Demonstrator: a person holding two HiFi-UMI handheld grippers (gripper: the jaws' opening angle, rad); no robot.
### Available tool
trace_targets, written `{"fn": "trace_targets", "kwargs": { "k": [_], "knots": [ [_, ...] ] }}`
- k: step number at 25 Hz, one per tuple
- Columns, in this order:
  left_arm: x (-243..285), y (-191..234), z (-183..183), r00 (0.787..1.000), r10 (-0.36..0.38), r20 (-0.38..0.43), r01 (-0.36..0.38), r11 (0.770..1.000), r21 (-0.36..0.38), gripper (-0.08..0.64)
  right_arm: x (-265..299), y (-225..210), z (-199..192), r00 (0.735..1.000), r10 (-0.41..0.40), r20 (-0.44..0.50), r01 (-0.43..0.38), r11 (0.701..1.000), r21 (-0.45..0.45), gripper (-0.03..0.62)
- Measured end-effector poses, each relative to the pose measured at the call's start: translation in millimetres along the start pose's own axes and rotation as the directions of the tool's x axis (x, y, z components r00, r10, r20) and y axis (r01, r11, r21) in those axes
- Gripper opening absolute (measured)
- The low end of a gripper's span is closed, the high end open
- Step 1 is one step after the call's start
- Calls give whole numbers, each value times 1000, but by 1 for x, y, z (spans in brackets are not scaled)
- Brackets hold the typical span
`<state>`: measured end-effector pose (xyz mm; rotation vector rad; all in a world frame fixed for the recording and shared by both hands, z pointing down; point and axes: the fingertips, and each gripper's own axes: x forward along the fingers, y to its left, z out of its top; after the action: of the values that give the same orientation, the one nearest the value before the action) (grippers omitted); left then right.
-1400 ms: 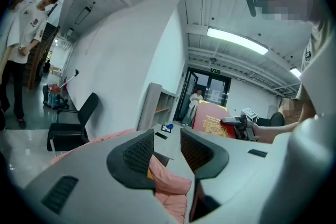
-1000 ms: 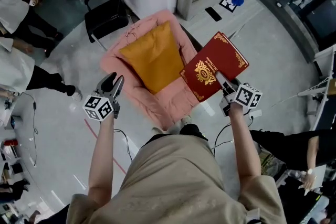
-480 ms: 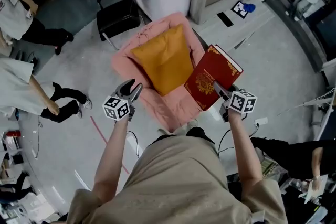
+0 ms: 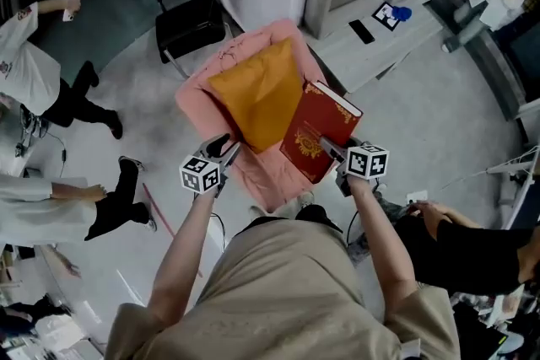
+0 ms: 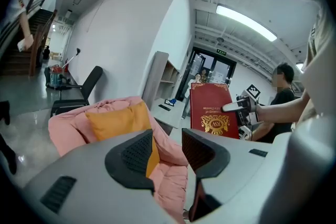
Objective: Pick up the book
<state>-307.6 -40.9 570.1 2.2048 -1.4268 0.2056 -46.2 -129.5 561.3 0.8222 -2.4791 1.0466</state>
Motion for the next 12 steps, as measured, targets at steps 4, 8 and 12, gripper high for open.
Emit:
{"fn": "trace_targets", "kwargs": {
  "k": [4, 8, 12],
  "knots": [
    [15, -6, -10, 1000, -12, -20, 12, 1000, -16, 164, 13, -9, -13, 999, 1, -40, 0, 1000, 13, 236],
    [33, -13, -18, 999, -34, -41, 33, 999, -24, 164, 24, -20, -27, 997, 2, -81, 2, 999, 44, 236],
    [54, -18, -23, 997, -58, -54, 56, 998, -39, 164, 31, -30, -32, 996, 16, -92, -6, 995, 103, 236]
  ]
}}
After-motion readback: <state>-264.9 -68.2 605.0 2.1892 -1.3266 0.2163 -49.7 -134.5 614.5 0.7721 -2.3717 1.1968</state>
